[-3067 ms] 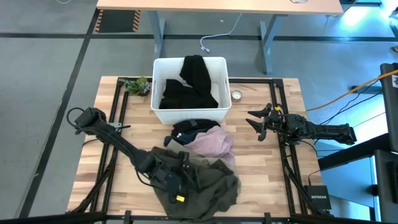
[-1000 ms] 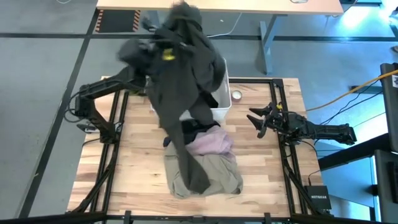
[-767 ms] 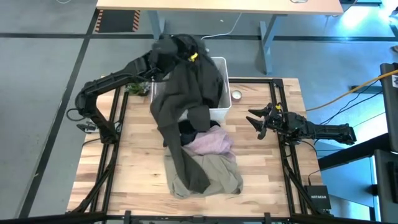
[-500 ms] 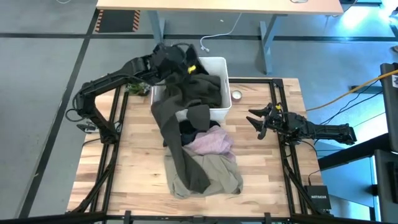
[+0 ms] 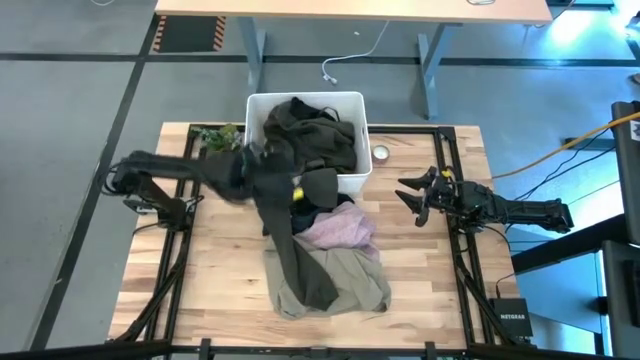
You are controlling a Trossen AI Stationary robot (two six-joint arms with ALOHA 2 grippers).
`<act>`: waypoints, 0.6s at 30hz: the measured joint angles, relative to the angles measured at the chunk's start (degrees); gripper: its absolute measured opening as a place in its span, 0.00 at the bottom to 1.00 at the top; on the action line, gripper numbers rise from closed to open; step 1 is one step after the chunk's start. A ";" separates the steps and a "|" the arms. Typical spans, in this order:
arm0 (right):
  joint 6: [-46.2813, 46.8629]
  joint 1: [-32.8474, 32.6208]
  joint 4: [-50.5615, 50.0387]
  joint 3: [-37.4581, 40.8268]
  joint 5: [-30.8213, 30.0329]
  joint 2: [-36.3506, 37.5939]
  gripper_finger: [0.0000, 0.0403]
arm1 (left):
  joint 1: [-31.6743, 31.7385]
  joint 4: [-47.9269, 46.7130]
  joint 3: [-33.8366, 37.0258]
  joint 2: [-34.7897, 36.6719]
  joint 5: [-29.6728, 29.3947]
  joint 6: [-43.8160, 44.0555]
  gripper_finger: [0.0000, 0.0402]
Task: Sort clothes
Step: Put the gray jacket into the white laundry bin
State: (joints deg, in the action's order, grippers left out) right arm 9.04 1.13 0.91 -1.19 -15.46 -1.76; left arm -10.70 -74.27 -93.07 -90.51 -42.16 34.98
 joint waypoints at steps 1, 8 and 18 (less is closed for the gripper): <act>0.00 0.01 0.00 0.01 -0.01 0.00 0.53 | -1.62 -0.15 1.52 -0.03 0.06 2.10 0.43; -0.36 0.01 -0.01 0.00 -0.94 0.00 0.53 | -9.88 -7.82 8.37 0.10 -6.00 16.82 0.43; -0.46 0.01 0.02 0.00 -0.97 0.00 0.53 | -14.75 -12.67 8.48 0.19 -9.26 29.45 0.43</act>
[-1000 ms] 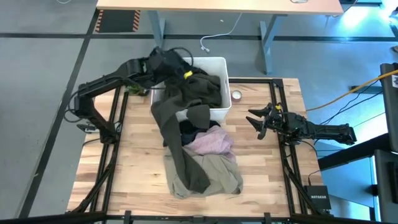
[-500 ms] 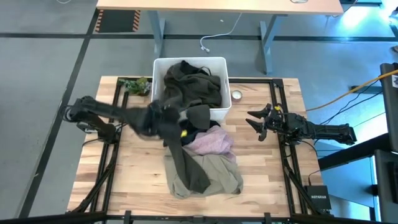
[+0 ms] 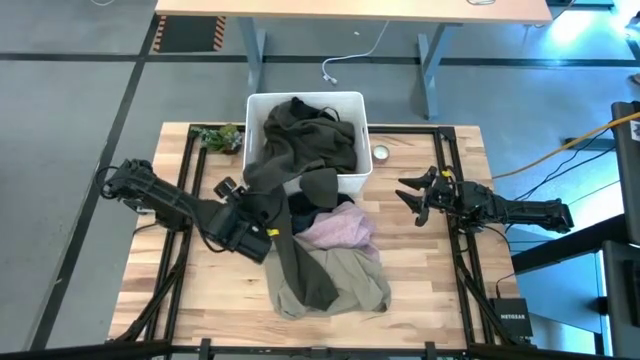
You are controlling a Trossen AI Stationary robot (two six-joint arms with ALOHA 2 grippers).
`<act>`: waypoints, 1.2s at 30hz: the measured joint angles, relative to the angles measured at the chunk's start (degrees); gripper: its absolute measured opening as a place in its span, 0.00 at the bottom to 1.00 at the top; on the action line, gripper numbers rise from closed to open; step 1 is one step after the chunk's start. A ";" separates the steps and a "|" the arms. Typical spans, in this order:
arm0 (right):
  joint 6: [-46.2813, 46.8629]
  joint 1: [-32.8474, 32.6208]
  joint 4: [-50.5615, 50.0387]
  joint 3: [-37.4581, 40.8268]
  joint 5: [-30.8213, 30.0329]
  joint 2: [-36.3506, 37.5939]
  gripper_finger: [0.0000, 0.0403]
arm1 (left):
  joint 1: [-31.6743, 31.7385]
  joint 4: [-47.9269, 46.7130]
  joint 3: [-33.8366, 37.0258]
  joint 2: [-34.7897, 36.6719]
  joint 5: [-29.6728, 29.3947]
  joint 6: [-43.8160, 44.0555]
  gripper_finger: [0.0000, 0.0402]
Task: Sort clothes
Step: Put the gray jacket into the white laundry bin
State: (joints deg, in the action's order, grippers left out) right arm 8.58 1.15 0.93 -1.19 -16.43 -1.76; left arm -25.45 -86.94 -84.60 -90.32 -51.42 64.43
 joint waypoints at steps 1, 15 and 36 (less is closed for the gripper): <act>0.00 0.00 0.00 0.00 0.01 0.00 0.53 | -0.26 0.51 0.00 0.00 0.03 -0.07 0.43; 0.03 0.00 -0.02 0.00 0.02 -4.45 0.53 | 1.17 -0.99 0.10 -0.63 0.70 1.42 0.40; 0.11 0.00 0.68 0.00 -2.47 -5.14 0.53 | 2.44 9.67 10.28 0.18 -2.85 -2.85 0.02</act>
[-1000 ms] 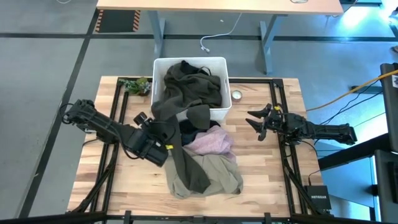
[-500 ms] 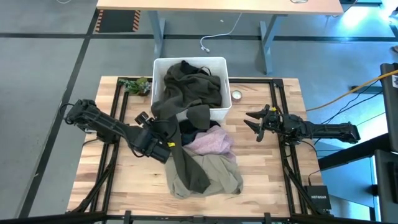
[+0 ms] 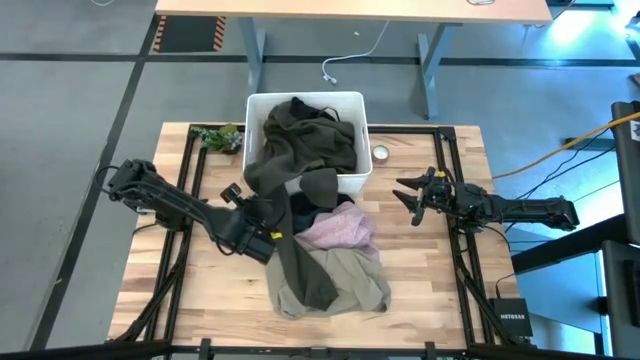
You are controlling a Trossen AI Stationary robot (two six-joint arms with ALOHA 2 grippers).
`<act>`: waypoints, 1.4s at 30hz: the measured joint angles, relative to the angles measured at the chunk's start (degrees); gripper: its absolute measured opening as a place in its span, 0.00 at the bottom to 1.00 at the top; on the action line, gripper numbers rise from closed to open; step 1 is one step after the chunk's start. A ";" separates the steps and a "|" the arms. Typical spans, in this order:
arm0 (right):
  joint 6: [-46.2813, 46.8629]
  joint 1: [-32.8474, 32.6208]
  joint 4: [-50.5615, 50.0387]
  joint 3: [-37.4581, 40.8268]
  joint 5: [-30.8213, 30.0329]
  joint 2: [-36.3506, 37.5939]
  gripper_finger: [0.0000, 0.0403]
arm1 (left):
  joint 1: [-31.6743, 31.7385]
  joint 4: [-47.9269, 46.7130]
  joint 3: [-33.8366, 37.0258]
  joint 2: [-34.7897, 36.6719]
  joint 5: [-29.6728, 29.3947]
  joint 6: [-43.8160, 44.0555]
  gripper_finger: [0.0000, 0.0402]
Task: Sort clothes
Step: Put the gray jacket into the white laundry bin
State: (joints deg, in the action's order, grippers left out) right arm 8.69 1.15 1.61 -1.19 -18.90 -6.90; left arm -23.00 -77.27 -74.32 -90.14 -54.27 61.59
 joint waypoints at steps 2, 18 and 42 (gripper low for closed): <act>-0.01 0.00 0.02 0.00 0.00 0.00 0.53 | -0.02 0.36 -3.21 0.71 -3.13 -2.53 0.01; -1.53 0.00 2.06 0.00 -0.65 0.00 0.53 | 18.08 18.86 -28.83 4.62 -32.88 -42.86 0.01; -2.34 0.00 2.60 -0.02 0.05 0.00 0.53 | 43.90 25.40 -29.10 -2.85 22.94 -41.02 0.19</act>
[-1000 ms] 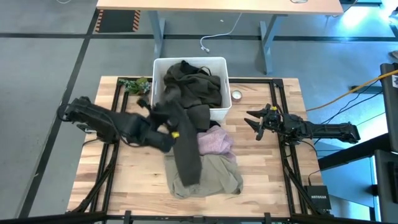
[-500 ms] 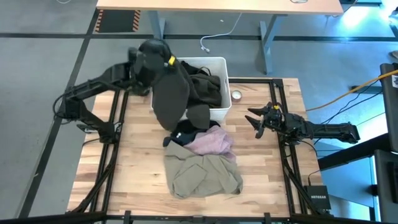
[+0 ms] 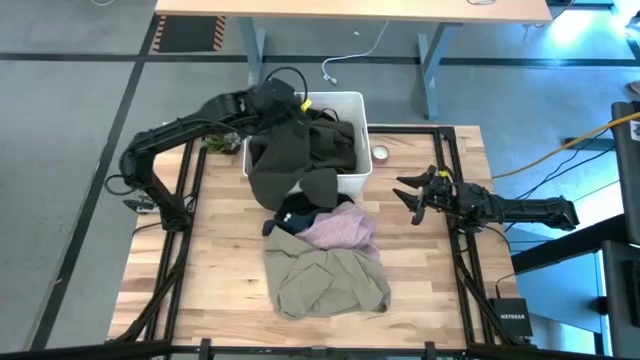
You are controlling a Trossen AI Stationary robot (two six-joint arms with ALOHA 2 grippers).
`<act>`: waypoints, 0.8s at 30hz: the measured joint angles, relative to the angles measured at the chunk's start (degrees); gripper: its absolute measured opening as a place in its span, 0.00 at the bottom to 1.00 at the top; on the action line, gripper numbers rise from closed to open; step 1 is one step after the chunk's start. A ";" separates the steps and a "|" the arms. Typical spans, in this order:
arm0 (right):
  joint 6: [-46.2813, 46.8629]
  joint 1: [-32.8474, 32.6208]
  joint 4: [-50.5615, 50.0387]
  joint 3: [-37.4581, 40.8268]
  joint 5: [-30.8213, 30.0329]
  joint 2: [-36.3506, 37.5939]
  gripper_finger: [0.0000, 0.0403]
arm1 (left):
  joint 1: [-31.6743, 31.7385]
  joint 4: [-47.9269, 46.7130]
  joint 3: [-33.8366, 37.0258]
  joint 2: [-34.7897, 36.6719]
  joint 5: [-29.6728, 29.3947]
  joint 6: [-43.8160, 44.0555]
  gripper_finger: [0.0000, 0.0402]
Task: Sort clothes
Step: Put the gray jacket into the white laundry bin
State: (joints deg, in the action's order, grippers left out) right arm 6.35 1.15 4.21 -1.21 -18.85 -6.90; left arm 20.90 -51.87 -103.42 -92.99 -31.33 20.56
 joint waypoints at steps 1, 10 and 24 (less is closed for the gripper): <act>0.03 0.00 -0.06 0.00 0.00 0.00 0.53 | -0.03 -0.62 0.00 0.01 0.84 -0.17 0.21; 0.05 0.00 -3.11 0.00 0.48 0.00 0.53 | -4.92 -14.63 -1.37 3.54 11.30 -0.53 0.38; 2.47 -0.02 -2.52 0.00 3.13 0.00 0.53 | -35.69 -33.14 12.15 10.29 -9.75 26.06 0.39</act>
State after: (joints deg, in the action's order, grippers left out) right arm 8.82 1.13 1.69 -1.21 -15.72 -6.90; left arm -14.79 -85.02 -91.27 -82.70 -41.08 46.62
